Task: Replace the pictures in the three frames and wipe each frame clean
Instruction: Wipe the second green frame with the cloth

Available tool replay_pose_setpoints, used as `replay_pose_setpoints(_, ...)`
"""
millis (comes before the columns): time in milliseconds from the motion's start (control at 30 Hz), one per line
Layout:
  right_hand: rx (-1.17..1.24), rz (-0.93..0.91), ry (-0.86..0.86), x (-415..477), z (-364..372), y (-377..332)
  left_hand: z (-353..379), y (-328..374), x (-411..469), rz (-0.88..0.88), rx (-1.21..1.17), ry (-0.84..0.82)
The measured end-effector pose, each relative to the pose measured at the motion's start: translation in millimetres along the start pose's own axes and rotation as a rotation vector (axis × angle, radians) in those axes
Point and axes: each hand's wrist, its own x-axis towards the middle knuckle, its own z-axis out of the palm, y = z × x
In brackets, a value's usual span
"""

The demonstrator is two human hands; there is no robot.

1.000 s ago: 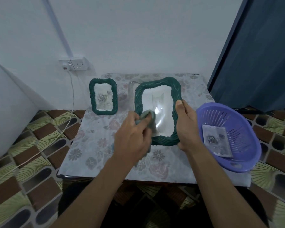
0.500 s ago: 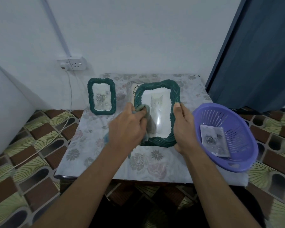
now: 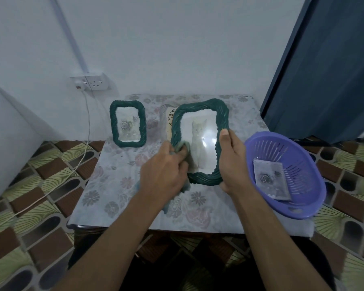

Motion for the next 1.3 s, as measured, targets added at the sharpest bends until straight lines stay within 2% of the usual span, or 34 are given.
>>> replay_pose_setpoints(100, 0.025, -0.017, -0.023, -2.3, 4.2, -2.3, -5.2, 3.8, 10.0, -0.016, -0.006, 0.075)
replay_pose_setpoints(200, 0.001, -0.024, -0.006, -1.5, 4.4, -3.5, -6.7, 6.5, 10.4, -0.03, -0.014, 0.076)
replay_pose_setpoints(400, 0.015, -0.003, 0.033, 8.3, -7.2, 3.5, 2.4, 2.8, -13.4, 0.039, -0.065, -0.071)
replay_pose_setpoints(533, 0.076, 0.121, 0.071, 13.0, -19.5, 10.7, 3.5, -7.4, -8.7, 0.04, -0.192, -0.167)
replay_pose_setpoints(633, 0.135, 0.215, 0.092, 15.2, -24.0, 17.0, -4.2, -15.7, -0.3, -0.072, -0.462, -0.233)
replay_pose_setpoints(733, 0.142, 0.244, 0.109, 18.1, -25.1, 18.5, -18.0, -18.6, 2.9, -0.246, -0.98, -0.266)
replay_pose_setpoints(867, 0.174, 0.275, 0.099, 18.1, -23.5, 15.7, -27.6, -25.3, 19.8, -0.452, -1.289, -0.041)
replay_pose_setpoints(967, 0.271, 0.302, 0.083, 17.9, -22.4, 13.1, -27.2, -35.4, 30.2, -0.471, -1.594, 0.08)
replay_pose_setpoints(1033, 0.365, 0.327, 0.04, 15.4, -19.8, 9.8, -26.4, -34.9, 32.2, -0.417, -1.58, 0.169)
replay_pose_setpoints(1100, 0.458, 0.354, -0.004, 12.5, -16.0, 9.6, -25.5, -26.9, 28.7, -0.313, -1.44, 0.181)
replay_pose_setpoints(1200, 0.582, 0.391, -0.086, 9.6, -9.6, 7.9, -17.0, -10.3, 17.0, -0.124, -1.058, 0.076)
replay_pose_setpoints(1300, 0.634, 0.41, -0.15, 8.3, -6.1, 6.7, 5.3, -10.6, 15.7, 0.001, -0.516, 0.076)
